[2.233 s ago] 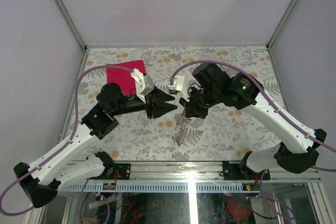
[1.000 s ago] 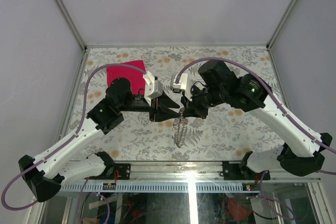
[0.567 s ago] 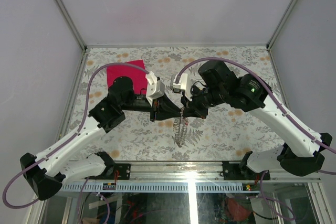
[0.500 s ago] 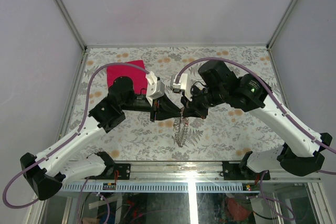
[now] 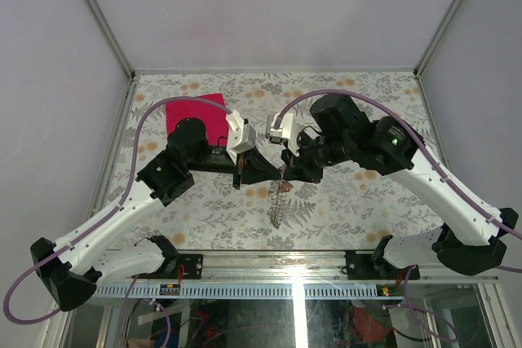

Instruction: Put the keys on the keyring

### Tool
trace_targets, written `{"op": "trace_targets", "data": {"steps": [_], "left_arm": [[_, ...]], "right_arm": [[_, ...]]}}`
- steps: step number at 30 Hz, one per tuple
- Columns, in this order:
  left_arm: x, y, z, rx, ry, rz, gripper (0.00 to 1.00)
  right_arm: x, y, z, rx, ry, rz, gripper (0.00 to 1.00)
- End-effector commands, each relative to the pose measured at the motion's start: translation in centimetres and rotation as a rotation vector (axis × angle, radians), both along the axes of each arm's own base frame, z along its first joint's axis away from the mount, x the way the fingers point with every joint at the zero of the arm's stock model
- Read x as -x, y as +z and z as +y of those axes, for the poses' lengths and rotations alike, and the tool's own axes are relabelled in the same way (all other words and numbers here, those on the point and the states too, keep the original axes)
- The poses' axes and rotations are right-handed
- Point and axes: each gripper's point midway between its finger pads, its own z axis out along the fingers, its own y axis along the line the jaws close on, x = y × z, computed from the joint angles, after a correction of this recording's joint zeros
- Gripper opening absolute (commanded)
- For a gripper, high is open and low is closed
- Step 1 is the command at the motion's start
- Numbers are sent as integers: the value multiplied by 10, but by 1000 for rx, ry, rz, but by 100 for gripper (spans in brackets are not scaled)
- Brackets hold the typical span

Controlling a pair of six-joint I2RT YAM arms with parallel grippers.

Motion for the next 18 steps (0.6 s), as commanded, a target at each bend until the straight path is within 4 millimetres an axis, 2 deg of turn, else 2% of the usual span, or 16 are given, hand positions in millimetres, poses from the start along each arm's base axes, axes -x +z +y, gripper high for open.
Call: {"op": "trace_targets", "data": {"steps": [1, 4, 9, 14, 18], "left_arm": [[-15, 30, 1, 81, 111, -36, 0], [-21, 33, 2, 88, 148, -35, 0], [-32, 37, 4, 121, 223, -21, 0], [-40, 47, 9, 181, 287, -10, 0], [-43, 56, 15, 229, 313, -15, 0]], "right_arm": [[-3, 39, 7, -152, -13, -93, 18], [-10, 62, 7, -240, -68, -153, 32], [-32, 87, -4, -333, -233, -254, 39], [-55, 88, -12, -397, -411, -244, 40], [-80, 89, -27, -512, -506, -118, 41]]}}
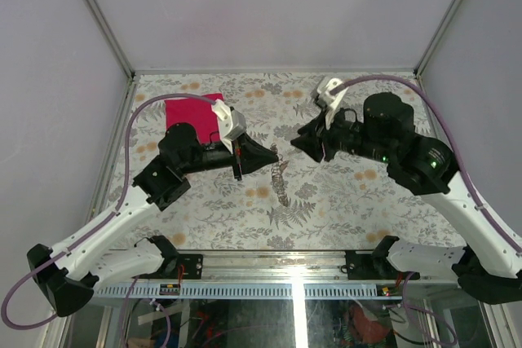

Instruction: Put the keys on the keyring

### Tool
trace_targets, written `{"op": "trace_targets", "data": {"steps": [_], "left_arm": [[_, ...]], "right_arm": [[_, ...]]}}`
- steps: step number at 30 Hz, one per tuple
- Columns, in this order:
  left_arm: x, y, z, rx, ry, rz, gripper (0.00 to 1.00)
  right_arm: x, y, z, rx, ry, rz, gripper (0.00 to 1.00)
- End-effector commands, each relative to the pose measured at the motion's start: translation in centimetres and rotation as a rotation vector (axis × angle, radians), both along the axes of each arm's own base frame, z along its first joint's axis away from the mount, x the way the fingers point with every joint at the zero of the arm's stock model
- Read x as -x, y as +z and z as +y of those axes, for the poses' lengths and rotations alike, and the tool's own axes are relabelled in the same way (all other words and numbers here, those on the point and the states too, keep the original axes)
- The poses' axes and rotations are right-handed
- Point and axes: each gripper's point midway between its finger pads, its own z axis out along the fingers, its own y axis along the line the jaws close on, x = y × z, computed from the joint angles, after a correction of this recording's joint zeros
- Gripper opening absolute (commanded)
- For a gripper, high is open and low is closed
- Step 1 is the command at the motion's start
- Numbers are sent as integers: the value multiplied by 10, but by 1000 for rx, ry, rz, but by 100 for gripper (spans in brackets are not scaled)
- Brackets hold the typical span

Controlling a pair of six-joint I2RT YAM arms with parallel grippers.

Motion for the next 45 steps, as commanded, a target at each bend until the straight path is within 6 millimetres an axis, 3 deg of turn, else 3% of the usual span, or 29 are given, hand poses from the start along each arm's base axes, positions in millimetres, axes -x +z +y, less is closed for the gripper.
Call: {"op": "trace_targets", "data": {"steps": [1, 4, 14, 29, 45], "left_arm": [[-7, 45, 11, 161, 68, -96, 0], [-8, 54, 18, 204, 94, -112, 0], [-9, 66, 26, 256, 124, -126, 0], [-4, 65, 21, 243, 79, -123, 0], [-6, 62, 19, 235, 77, -119, 0]], "right_arm": [[-37, 18, -11, -233, -125, 102, 42], [-36, 19, -10, -307, -85, 159, 43], [-4, 23, 7, -487, 119, 204, 45], [-5, 12, 24, -530, 194, 280, 48], [-5, -10, 32, -495, 210, 347, 43]]}}
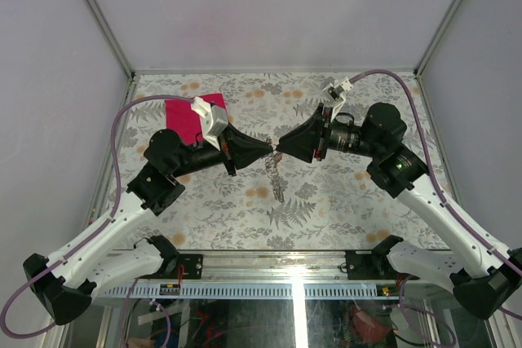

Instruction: Put the keys on the keyring

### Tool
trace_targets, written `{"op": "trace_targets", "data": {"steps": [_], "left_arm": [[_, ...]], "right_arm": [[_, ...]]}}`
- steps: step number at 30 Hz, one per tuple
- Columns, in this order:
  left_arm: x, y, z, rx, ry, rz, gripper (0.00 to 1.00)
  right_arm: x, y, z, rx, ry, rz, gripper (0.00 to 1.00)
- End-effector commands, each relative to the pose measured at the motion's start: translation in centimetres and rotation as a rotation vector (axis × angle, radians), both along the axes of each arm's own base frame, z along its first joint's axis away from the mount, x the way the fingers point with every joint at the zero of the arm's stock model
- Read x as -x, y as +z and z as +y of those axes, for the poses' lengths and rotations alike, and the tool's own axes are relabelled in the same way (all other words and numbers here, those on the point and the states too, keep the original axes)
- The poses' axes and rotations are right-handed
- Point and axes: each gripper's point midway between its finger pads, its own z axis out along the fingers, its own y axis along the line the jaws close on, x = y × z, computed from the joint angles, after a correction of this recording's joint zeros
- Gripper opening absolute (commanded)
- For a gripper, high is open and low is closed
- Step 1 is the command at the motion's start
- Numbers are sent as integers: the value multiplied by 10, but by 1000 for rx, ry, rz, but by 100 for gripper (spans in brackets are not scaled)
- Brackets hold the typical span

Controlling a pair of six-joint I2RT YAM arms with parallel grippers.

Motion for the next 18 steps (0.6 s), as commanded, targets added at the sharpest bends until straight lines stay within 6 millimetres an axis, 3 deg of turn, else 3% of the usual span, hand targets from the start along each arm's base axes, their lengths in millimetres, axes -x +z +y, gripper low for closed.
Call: {"op": "trace_targets", "data": {"steps": [1, 18], "left_arm": [[1, 28, 3, 76, -2, -87, 0], [2, 32, 4, 83, 3, -94, 0]], "right_arm": [[4, 5, 5, -24, 34, -24, 42], [9, -17, 14, 25, 57, 9, 24]]}}
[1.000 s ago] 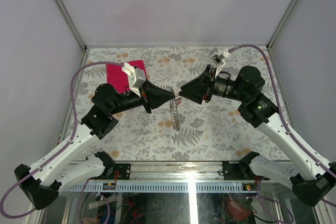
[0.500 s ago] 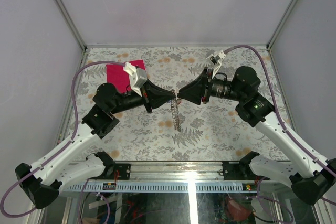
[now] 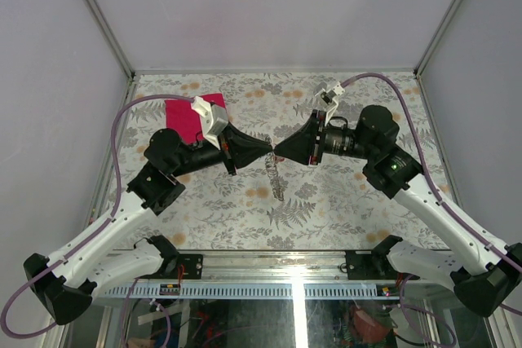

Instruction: Put the keys on the keyring

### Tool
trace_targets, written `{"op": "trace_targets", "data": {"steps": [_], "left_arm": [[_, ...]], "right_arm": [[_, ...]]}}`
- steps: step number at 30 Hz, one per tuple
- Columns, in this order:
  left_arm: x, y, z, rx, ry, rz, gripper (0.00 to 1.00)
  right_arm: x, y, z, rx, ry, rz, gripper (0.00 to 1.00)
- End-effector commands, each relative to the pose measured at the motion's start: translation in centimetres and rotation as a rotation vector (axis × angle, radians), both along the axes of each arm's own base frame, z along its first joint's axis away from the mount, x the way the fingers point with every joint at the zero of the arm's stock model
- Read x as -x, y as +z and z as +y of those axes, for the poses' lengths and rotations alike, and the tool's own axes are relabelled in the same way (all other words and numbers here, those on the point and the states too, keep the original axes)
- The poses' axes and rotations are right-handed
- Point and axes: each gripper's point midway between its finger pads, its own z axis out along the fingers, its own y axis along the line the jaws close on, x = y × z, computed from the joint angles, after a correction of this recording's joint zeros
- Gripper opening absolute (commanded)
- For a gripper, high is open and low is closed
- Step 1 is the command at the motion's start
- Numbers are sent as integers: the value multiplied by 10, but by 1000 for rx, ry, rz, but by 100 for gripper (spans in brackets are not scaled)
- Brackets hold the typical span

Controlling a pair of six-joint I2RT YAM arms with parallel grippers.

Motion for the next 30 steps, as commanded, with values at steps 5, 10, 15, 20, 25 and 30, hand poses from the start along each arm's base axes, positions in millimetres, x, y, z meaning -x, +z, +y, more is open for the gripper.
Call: {"op": "trace_targets", "data": {"steps": [5, 10, 15, 20, 25, 30], "left_arm": [[3, 36, 6, 92, 10, -103, 0], [4, 38, 7, 95, 10, -107, 0], [4, 38, 7, 96, 9, -109, 0], [6, 37, 7, 90, 1, -109, 0], [7, 36, 7, 87, -7, -111, 0], [11, 37, 5, 86, -31, -115, 0]], "right_arm": [[8, -14, 6, 42, 38, -15, 26], [9, -24, 6, 73, 40, -17, 34], [6, -12, 0, 72, 9, -104, 40], [3, 13, -14, 19, -81, -259, 44], [-1, 25, -26, -28, -169, -361, 47], [2, 27, -27, -62, -165, -416, 47]]}}
